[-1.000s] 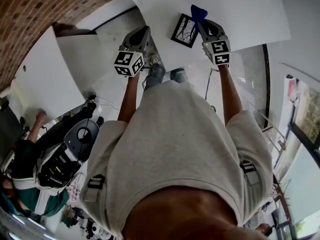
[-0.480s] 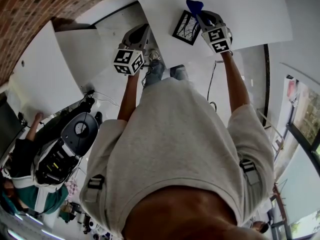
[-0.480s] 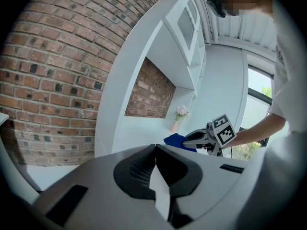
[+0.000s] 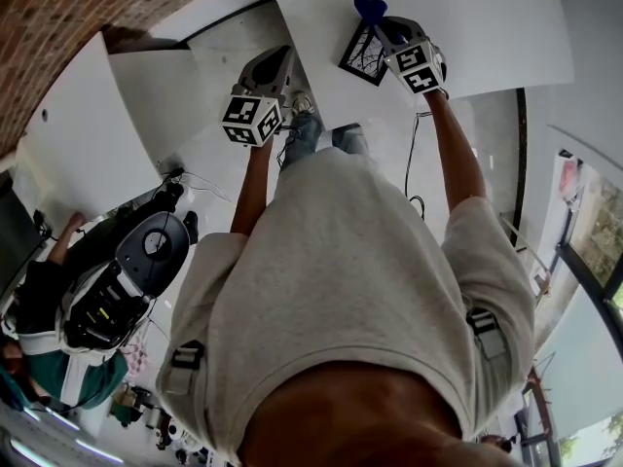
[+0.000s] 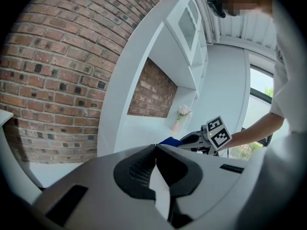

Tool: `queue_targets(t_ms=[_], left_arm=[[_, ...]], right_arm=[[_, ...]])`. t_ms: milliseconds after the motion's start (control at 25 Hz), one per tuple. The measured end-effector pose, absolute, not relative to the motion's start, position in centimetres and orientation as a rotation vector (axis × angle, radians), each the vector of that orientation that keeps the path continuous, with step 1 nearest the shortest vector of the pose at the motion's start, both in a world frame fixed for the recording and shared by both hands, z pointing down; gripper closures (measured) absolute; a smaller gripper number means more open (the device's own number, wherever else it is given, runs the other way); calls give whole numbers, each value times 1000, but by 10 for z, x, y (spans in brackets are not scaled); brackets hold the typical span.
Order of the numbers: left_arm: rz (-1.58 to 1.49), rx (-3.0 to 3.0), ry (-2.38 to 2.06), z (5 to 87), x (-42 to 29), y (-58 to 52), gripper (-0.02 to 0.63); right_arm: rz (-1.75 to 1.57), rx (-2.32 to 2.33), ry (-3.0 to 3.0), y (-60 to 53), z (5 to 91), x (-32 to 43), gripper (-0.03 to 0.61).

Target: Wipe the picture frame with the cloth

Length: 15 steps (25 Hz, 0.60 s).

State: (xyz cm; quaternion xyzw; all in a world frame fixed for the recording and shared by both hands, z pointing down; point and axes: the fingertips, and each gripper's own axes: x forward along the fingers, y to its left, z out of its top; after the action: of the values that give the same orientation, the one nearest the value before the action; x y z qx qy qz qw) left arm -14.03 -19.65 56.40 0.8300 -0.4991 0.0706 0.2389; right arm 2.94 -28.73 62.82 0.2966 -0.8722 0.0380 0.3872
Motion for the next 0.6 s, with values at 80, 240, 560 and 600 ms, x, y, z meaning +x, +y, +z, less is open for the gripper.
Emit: queue_targets(t_ms=[80, 240, 560, 600], left_arm=[[195, 2269, -1372, 564, -142, -196, 597], [194, 2264, -1383, 563, -144, -193, 597], [189, 2260, -1386, 565, -146, -188, 597], [189, 2261, -1385, 565, -147, -188, 597]], right_arm=[[112, 739, -2215, -285, 634, 27, 517], [136, 715, -2207, -279, 644, 25, 517], [142, 644, -2208, -255, 661, 13, 517], [140, 637, -2210, -251, 661, 10, 517]])
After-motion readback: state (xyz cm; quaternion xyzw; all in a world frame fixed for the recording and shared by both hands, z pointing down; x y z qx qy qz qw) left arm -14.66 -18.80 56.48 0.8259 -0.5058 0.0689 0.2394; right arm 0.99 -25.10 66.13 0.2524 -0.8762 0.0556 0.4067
